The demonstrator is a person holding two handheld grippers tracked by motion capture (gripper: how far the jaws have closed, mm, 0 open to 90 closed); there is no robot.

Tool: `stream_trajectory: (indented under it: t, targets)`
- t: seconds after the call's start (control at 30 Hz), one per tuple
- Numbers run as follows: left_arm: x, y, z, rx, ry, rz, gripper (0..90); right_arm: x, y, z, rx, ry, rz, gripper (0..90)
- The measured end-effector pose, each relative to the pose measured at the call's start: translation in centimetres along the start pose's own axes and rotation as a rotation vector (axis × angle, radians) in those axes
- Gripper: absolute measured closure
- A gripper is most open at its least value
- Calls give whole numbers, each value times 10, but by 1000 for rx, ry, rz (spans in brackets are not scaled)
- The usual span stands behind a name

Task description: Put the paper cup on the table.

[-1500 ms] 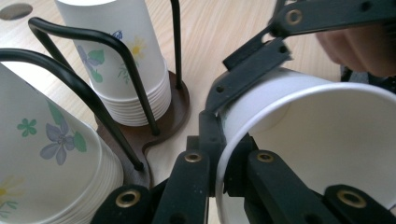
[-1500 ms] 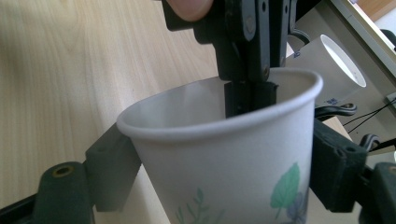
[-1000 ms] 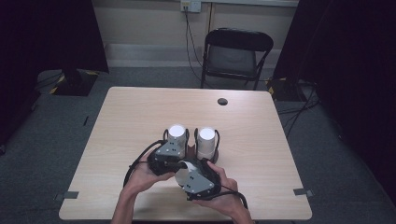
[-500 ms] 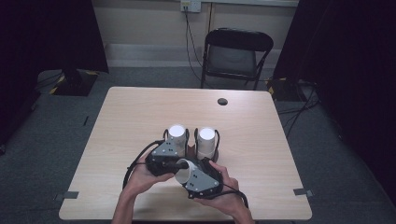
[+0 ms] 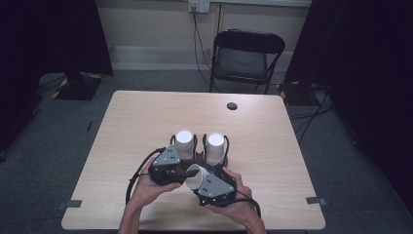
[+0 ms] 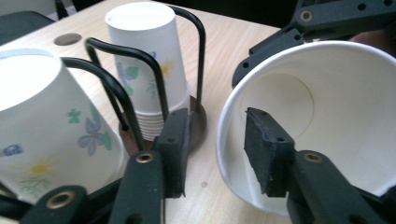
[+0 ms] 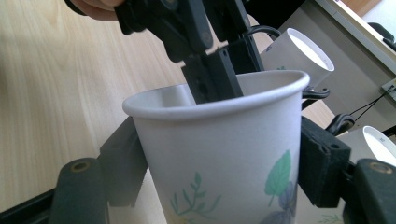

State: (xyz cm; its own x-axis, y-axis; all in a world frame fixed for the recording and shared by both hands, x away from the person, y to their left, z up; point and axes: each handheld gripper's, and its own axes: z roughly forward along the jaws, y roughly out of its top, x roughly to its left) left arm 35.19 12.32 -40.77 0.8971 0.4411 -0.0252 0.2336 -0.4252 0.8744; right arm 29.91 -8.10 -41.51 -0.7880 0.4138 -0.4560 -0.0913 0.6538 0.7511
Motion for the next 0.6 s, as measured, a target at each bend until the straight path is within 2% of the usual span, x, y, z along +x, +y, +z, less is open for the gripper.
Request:
stream_trajectory:
  t: [0.03, 0.07, 0.17, 0.23, 0.53, 0.6]
  targets:
    - [1, 0, -1, -6, 4, -5, 578, -1, 0, 0, -4, 2, 6, 280]
    - [1, -1, -1, -16, 8, -21, 536, -1, -1, 0, -6, 5, 14, 280]
    - [2, -4, -4, -27, 18, -35, 433, -2, -2, -1, -17, 7, 41, 282]
    - [2, -5, -5, -30, 30, -35, 427, -2, -3, -1, -19, 7, 47, 282]
    - [0, -10, -10, -74, 95, -44, 339, -5, -17, -5, -33, 9, 145, 287]
    - [0, -12, -13, -98, 114, -57, 329, -7, -21, -6, -35, 4, 163, 287]
